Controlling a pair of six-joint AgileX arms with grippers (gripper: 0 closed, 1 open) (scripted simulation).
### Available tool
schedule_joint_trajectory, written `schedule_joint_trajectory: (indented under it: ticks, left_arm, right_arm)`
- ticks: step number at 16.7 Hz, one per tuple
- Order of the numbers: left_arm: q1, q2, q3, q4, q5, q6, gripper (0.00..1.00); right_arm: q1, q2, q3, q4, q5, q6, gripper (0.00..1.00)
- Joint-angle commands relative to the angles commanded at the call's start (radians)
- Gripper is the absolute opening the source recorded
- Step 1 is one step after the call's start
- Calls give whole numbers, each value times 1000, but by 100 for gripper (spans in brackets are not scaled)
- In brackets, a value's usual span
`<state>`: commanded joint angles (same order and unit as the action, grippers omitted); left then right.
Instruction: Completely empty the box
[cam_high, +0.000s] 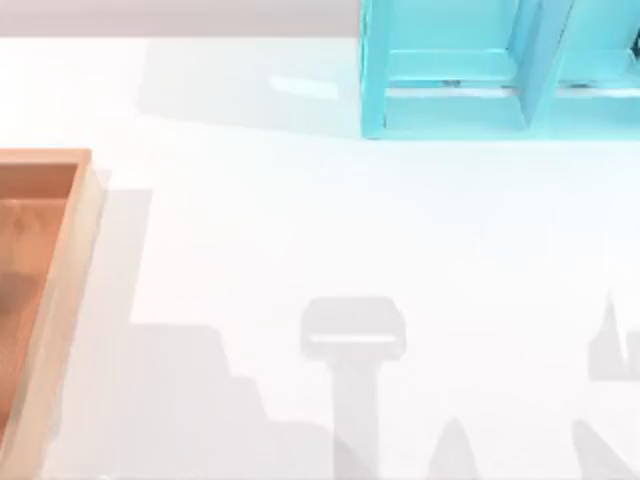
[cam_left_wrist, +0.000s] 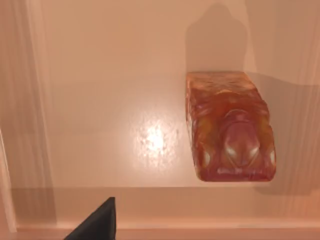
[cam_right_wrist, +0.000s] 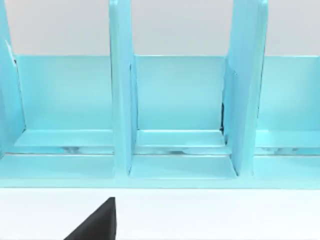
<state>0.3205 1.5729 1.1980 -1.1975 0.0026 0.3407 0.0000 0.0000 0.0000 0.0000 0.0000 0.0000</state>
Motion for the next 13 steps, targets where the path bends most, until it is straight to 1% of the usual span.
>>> schedule_joint_trajectory:
  ticks: [4, 6, 11, 13]
  left_arm:
    - [-5, -2, -5, 5, 0, -2, 100]
    - [-8, 21, -30, 40, 0, -6, 100]
    - [-20, 114, -149, 260, 0, -18, 100]
    - [-18, 131, -191, 323, 0, -16, 100]
  right_arm:
    - [0, 0, 0, 0, 0, 0, 100]
    - [0, 0, 0, 0, 0, 0, 100]
    - [0, 0, 0, 0, 0, 0, 100]
    - [0, 0, 0, 0, 0, 0, 100]
